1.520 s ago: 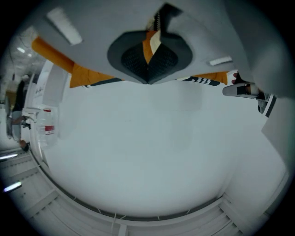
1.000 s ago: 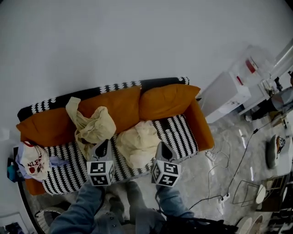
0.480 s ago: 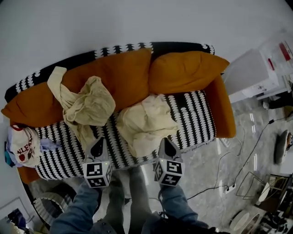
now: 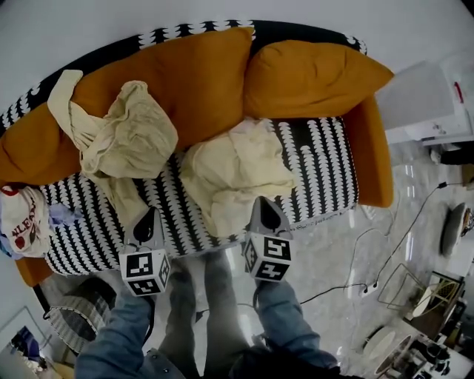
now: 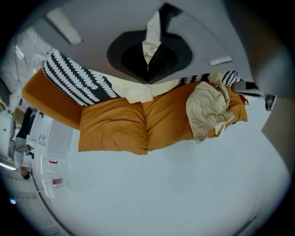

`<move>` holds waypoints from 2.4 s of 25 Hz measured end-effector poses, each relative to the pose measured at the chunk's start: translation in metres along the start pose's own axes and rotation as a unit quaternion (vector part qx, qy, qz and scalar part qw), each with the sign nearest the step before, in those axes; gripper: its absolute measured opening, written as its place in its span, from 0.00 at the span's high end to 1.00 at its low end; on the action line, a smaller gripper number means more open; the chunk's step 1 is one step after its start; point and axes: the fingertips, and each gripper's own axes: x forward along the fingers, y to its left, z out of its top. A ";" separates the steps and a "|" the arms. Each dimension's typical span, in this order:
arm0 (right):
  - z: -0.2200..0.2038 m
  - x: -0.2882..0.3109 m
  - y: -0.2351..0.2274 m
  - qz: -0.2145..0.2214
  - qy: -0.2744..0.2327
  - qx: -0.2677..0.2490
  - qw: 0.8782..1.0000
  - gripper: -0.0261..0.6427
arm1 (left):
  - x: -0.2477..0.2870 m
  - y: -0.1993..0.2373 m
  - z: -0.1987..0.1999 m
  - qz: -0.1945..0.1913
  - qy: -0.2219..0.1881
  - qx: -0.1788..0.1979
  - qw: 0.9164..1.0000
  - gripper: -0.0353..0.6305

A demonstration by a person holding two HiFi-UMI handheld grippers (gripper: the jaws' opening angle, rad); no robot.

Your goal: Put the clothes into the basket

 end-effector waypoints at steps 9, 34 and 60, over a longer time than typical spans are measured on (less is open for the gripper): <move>0.001 0.038 0.014 0.027 0.021 -0.023 0.999 0.74 | -0.001 0.022 0.002 0.015 -0.003 -0.009 1.000 0.93; -0.037 0.182 0.030 -0.047 0.109 -0.238 0.964 0.36 | 0.002 0.069 -0.059 0.073 0.045 -0.053 0.995 0.93; -0.089 0.229 0.034 0.101 0.241 -0.114 0.959 0.77 | 0.012 0.057 -0.068 0.106 0.031 -0.087 0.990 0.93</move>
